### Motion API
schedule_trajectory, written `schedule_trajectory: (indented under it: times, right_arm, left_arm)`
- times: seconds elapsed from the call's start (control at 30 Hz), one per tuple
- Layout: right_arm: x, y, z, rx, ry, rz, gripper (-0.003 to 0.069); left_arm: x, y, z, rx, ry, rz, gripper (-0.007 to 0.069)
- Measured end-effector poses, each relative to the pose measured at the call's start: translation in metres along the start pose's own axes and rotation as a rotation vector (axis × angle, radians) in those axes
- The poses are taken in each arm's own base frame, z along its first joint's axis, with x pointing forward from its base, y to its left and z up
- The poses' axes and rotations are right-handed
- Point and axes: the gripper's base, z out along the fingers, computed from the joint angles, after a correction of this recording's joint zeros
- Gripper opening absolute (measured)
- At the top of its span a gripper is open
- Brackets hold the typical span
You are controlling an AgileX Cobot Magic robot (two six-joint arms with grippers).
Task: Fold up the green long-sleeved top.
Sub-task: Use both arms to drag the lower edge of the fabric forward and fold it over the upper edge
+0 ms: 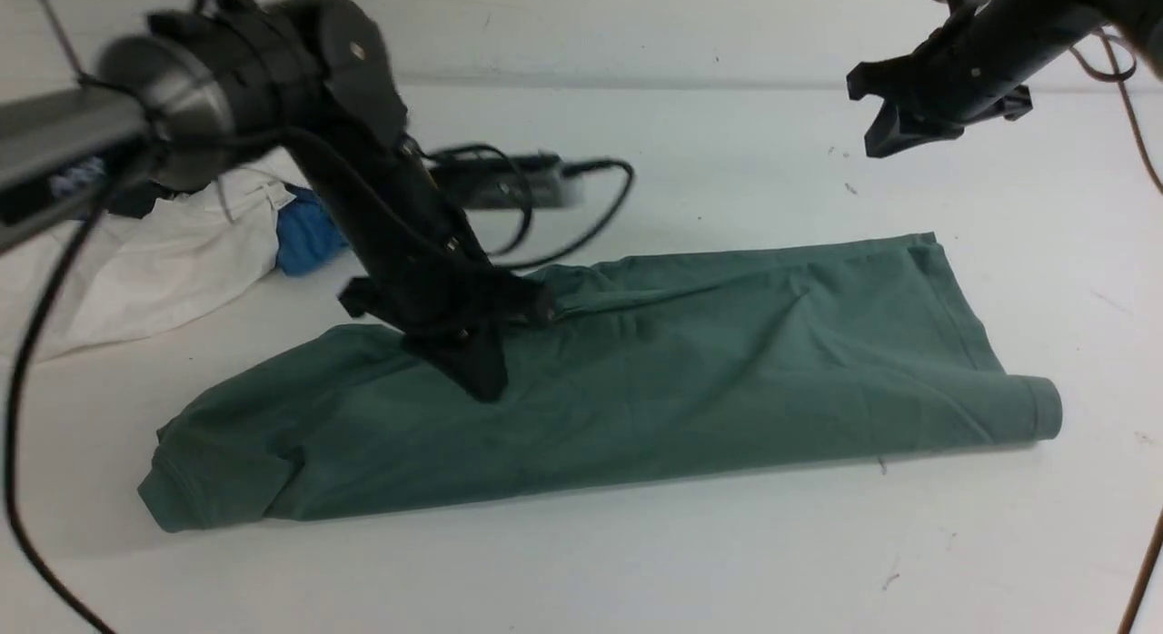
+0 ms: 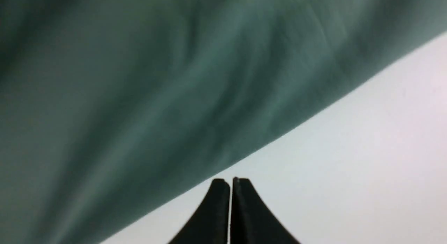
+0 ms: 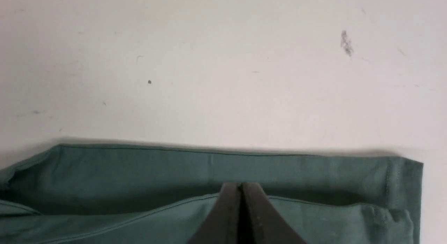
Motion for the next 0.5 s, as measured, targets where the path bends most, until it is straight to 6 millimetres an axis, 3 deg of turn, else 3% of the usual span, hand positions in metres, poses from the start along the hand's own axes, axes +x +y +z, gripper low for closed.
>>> schedule_trajectory:
  times: [0.03,0.13,0.3,0.37,0.47,0.5]
  right_arm:
    - [0.0,0.0,0.0,-0.001,0.001,0.001,-0.0014]
    - [0.004,-0.001,0.004,-0.005,0.021,0.009,-0.0014]
    - [0.004,0.0,0.004,-0.011,0.023,0.014,-0.0014]
    - [0.004,0.0,0.004,-0.009,0.023,0.013,-0.0014]
    - [0.004,-0.001,0.004,0.002,0.024,0.008,-0.0014]
    - [0.004,-0.002,0.004,0.004,0.025,0.013,-0.0014]
  left_arm:
    - [-0.001,0.001,0.002,-0.001,0.003,-0.001,-0.0004]
    - [-0.027,0.009,0.04,-0.016,0.0,-0.016,-0.0004]
    - [-0.06,0.027,0.057,-0.034,-0.09,-0.029,-0.0004]
    - [-0.072,0.036,0.056,-0.04,-0.13,-0.034,-0.0004]
    - [-0.093,0.045,0.031,-0.057,-0.258,-0.025,-0.0004]
    - [-0.104,0.051,0.01,-0.073,-0.352,-0.027,-0.0004]
